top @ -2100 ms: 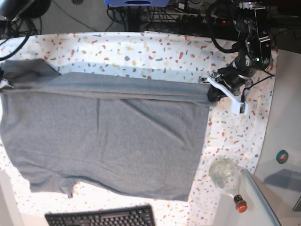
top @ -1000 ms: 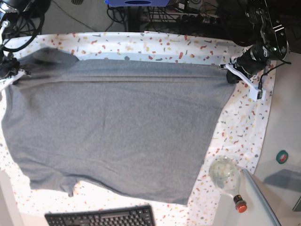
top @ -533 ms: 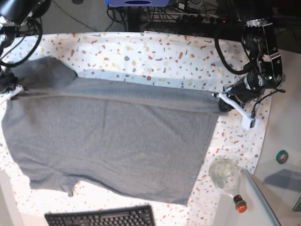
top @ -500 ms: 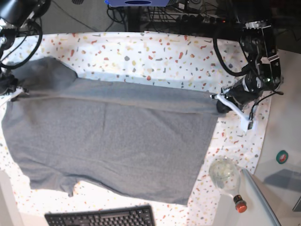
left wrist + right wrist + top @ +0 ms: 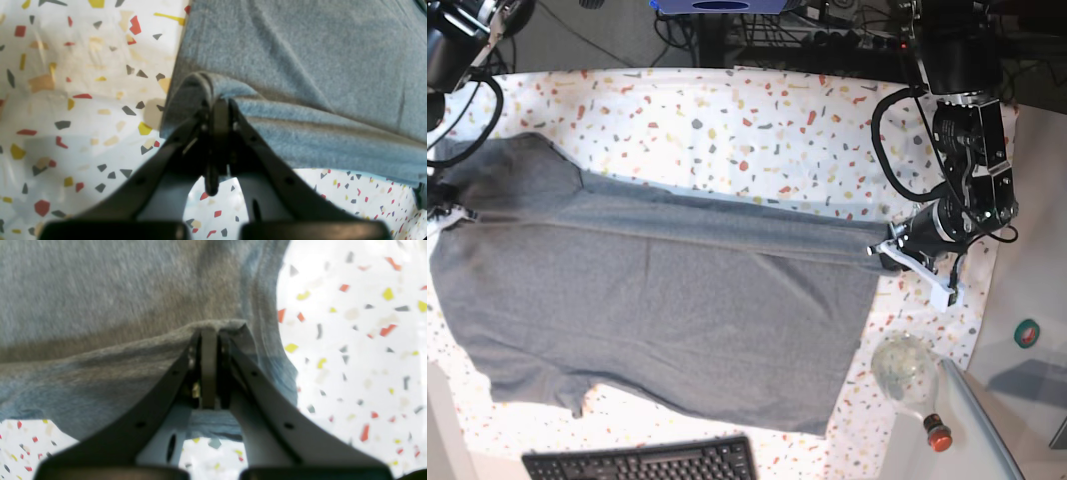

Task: Layout the t-shirt on the table in an organized manner, then fold the t-shirt properly
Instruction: 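Release the shirt with the left gripper and raise it away, then adjust the shirt shoulder with the right gripper and release it, then move both grippers to the shirt's collar-side edge corners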

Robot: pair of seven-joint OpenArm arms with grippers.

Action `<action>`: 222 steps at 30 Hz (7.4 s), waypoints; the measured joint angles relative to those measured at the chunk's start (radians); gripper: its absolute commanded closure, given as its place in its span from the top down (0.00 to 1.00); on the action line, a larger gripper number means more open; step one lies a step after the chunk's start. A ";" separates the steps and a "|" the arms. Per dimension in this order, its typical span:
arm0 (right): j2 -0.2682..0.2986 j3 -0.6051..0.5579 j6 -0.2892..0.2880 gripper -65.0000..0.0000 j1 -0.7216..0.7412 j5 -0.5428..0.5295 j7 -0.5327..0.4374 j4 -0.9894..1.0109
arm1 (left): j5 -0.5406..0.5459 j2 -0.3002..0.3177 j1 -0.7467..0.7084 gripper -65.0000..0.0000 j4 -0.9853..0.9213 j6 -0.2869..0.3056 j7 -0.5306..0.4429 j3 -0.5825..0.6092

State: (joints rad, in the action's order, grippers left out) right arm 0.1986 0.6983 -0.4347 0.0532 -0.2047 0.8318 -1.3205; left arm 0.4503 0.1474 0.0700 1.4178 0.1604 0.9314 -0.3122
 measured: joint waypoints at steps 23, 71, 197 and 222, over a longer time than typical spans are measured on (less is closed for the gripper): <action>0.039 -0.061 0.007 0.00 0.054 0.003 -0.115 0.152 | -0.002 0.008 0.080 0.00 -0.116 -0.004 -0.082 0.116; -0.335 0.238 0.013 0.52 -0.293 -0.298 -0.061 -0.199 | 0.000 -0.006 -0.342 0.71 -0.003 0.409 -0.086 -0.552; -0.206 -0.906 0.102 0.39 -0.033 0.126 -0.001 -0.281 | -0.008 -0.019 -0.341 0.31 0.147 0.407 -0.121 -0.333; -0.180 -0.377 0.098 0.00 -0.209 0.141 -0.149 -0.280 | -0.077 -0.226 -0.080 0.56 -0.079 0.059 -0.336 -0.245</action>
State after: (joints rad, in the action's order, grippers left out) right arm 0.0185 0.3210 -0.3370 -0.1562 -0.0635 0.6827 -1.6009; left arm 0.3733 -0.0784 -0.0105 1.3392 0.2192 0.5949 -0.5575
